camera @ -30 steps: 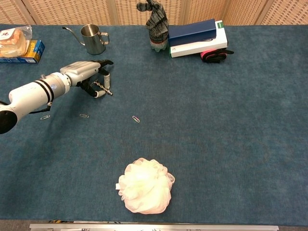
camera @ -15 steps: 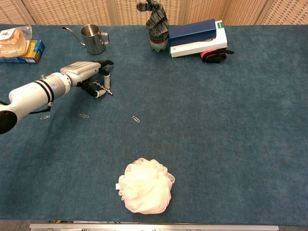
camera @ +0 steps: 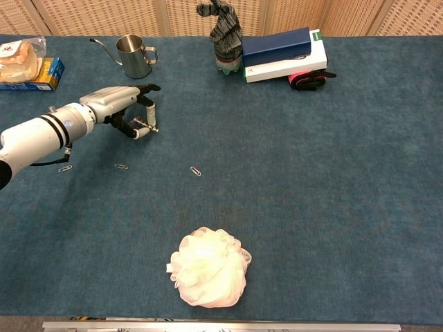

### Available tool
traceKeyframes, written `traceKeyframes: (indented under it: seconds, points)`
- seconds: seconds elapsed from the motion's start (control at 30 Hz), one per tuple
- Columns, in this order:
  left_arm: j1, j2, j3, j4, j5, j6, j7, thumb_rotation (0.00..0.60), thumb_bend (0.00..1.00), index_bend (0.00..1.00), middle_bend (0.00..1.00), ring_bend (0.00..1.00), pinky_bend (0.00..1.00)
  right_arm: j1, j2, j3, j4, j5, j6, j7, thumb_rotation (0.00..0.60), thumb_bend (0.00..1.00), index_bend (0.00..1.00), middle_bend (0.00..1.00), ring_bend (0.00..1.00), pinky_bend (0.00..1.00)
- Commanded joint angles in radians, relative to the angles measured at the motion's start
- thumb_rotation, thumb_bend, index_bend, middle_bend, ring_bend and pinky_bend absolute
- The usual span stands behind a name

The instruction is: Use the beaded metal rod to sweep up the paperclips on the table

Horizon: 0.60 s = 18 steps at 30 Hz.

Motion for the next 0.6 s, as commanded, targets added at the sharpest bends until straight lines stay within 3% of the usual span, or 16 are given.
traceKeyframes:
  seconds: [0.03,0.6]
  points:
    - [0.013,0.042,-0.007,-0.052,-0.025,-0.004,0.002,0.600,0.42,0.52,0.00,0.00,0.00,-0.001,0.000,-0.001,0.000,-0.002,0.001,0.001,0.600,0.00,0.13,0.04,0.00,0.06]
    - [0.083,0.266,0.001,-0.401,-0.135,0.016,0.090,0.600,0.42,0.52,0.00,0.00,0.00,-0.003,-0.004,-0.008,-0.011,-0.031,0.004,0.009,0.600,0.00,0.13,0.04,0.00,0.06]
